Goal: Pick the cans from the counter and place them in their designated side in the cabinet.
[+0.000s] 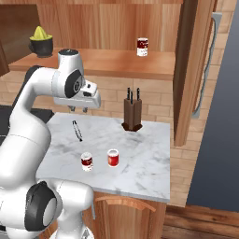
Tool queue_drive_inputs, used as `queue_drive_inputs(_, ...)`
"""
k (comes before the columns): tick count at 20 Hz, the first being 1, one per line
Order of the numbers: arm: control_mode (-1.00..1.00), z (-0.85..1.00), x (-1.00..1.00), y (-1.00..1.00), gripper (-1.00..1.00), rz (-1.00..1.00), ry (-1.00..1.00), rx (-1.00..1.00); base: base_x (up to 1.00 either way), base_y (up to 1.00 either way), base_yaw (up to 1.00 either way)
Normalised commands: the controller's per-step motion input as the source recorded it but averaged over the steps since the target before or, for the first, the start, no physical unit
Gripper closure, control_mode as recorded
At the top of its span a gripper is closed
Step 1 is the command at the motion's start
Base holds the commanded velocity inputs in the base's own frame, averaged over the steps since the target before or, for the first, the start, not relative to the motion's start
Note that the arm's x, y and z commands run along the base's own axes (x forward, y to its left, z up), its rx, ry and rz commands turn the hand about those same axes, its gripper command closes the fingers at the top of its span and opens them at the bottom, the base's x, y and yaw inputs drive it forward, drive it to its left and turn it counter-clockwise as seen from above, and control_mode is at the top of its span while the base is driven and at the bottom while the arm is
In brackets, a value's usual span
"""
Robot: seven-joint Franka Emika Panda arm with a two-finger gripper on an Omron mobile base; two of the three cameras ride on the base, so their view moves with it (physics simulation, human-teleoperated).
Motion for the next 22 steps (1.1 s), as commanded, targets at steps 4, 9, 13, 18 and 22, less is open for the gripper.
queue_drive_inputs(4,-1.00,0.00,0.00,0.00,-1.00,0.00,0.00,0.00,0.00,0.00,0.00)
queue_drive_inputs(9,-1.00,-0.16,0.00,0.01,-1.00,0.00,0.02,0.00,0.00,0.00,0.00)
queue_drive_inputs(13,-1.00,-0.26,-0.09,0.09,-1.00,0.00,0.03,0.00,0.00,0.00,0.00)
queue_drive_inputs(18,-1.00,-0.20,-0.16,0.10,-1.00,0.00,0.05,0.00,0.00,0.00,0.00)
queue_drive_inputs(22,-1.00,-0.22,-0.12,0.16,-1.00,0.00,0.06,0.00,0.00,0.00,0.00)
